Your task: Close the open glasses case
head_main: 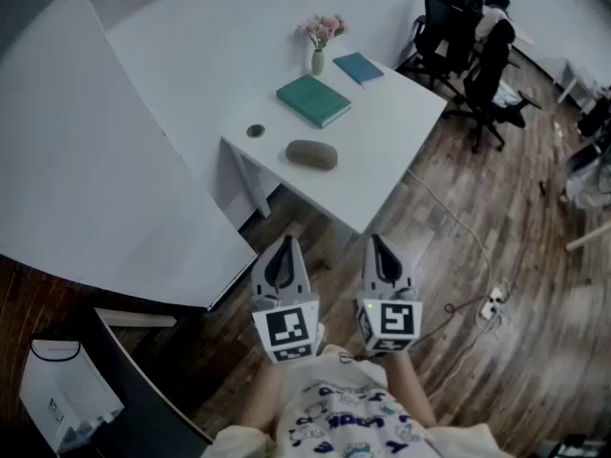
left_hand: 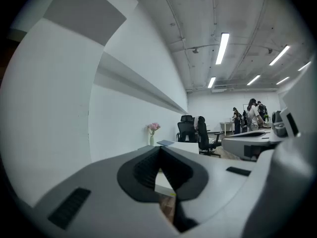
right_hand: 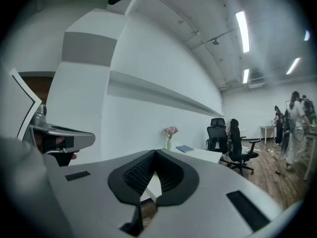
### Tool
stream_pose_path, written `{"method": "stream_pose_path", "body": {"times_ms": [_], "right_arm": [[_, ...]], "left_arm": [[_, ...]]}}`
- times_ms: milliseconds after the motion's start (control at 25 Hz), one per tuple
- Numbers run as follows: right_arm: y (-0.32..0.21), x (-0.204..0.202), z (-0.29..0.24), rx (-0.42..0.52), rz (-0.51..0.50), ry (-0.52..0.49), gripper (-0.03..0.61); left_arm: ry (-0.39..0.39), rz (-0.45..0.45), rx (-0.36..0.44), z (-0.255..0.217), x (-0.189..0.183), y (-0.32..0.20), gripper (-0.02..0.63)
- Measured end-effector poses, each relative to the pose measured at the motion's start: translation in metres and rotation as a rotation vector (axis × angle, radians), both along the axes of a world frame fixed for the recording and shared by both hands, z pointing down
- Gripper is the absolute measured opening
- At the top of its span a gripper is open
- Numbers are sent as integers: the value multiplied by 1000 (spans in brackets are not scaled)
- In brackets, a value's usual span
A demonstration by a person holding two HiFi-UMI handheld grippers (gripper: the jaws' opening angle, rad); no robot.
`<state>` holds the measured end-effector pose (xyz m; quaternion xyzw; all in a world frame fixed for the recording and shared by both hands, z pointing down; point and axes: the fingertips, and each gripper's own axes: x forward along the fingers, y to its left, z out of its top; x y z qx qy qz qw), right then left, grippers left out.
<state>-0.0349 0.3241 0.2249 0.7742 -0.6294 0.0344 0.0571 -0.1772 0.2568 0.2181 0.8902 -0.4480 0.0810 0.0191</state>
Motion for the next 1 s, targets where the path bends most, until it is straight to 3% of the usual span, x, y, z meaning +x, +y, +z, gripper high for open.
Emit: {"method": "stream_pose_path", "body": {"times_ms": [1000], "right_arm": [[-58, 26, 34, -72, 67, -54, 2]], "left_arm": [[24, 55, -97, 28, 19, -65, -1]]}}
